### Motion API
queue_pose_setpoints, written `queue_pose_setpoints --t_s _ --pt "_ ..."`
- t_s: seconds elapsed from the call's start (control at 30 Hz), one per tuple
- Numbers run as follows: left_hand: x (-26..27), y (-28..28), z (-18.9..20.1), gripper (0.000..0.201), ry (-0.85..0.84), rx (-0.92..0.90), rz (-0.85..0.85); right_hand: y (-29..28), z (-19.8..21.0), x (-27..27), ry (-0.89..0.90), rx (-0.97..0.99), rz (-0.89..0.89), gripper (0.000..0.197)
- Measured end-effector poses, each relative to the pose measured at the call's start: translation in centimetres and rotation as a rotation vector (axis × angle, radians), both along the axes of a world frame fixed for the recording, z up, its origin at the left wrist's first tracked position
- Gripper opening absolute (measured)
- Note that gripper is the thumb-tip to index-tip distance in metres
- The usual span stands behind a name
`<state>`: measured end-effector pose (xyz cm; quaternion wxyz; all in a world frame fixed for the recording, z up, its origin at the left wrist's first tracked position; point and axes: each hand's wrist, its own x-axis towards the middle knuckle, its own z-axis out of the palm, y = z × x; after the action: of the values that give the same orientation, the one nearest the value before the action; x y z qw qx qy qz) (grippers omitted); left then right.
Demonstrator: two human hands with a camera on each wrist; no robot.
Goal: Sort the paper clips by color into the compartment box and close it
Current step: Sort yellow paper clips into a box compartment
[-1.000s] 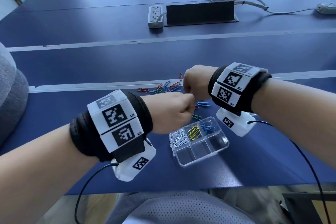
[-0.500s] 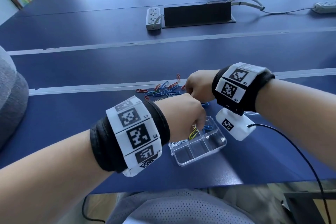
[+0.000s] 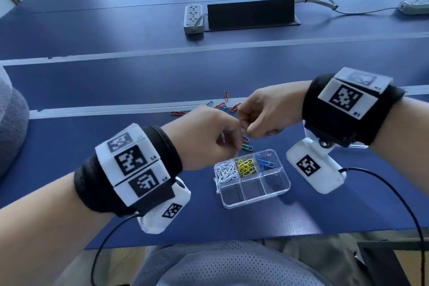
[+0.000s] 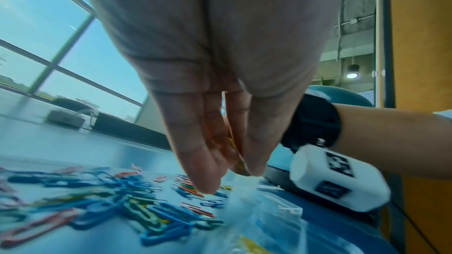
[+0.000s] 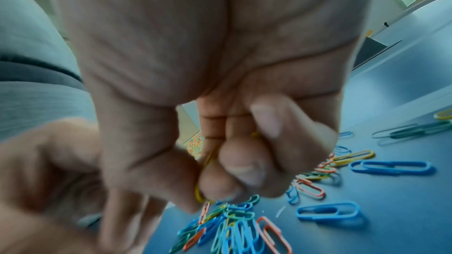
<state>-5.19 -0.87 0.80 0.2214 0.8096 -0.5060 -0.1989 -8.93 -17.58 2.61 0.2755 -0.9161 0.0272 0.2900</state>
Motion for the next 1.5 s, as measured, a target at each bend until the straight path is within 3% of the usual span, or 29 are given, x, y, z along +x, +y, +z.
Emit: queue_pose_setpoints --t_s 0.13,0.3,0.5,0.8,0.9,1.07,1.37,1.5 --pt "1.0 1.2 -0.1 0.008 0.001 0.045 0.055 1.9 0.2 -1.3 0.030 -0.203 0.185 0.010" --pt "2.9 1.3 -1.4 0.008 -0.080 0.105 0.161 4.0 0.2 -2.3 -0.098 -0.434 0.354 0.005" --pt "5.2 0.5 -2.4 0.021 -0.198 0.228 0.215 4.7 0.1 -3.0 -0.183 -0.447 0.306 0.023" --pt "5.0 -0.3 -2.5 0.012 -0.166 0.210 0.188 4.2 0.4 -2.4 -0.124 -0.358 0.121 0.020" --pt "4.7 -0.6 -2.3 0.011 -0.157 0.205 0.154 3.8 0.3 -1.4 -0.224 -0.354 0.074 0.022" --pt "4.3 -1.4 -2.2 0.009 -0.182 0.259 0.119 3.7 -0.4 0.5 -0.198 -0.373 0.173 0.034" --pt "4.7 -1.6 -1.8 0.012 -0.166 0.290 0.104 2.3 -1.5 1.8 -0.105 -0.395 0.128 0.021" --pt "4.7 -1.8 -2.1 0.013 -0.202 0.323 0.112 1.6 -1.5 2.0 -0.142 -0.429 0.068 0.017"
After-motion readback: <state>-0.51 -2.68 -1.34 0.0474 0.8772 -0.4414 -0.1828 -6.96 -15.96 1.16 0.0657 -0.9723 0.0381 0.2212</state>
